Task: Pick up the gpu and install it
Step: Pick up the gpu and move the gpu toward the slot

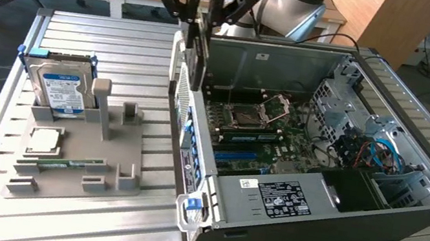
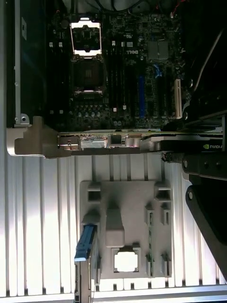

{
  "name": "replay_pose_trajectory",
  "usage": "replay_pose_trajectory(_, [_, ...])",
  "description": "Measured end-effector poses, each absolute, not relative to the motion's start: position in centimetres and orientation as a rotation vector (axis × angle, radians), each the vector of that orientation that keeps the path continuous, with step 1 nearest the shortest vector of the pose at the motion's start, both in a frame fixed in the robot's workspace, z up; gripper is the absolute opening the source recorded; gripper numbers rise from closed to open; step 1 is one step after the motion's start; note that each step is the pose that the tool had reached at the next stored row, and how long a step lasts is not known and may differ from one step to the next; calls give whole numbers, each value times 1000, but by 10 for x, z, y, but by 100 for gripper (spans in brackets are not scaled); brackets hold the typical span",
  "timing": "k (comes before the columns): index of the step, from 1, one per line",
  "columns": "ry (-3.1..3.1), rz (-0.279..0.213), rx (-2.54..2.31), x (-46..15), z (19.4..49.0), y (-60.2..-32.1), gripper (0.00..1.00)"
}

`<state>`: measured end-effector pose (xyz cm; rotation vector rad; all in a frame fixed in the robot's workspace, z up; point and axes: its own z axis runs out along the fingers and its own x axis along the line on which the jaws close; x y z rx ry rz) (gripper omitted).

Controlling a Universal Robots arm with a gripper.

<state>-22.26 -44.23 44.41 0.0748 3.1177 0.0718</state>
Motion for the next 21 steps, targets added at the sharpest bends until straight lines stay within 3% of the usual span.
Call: replay_pose_trajectory(21, [3118, 72, 75, -172, 444, -442, 27])
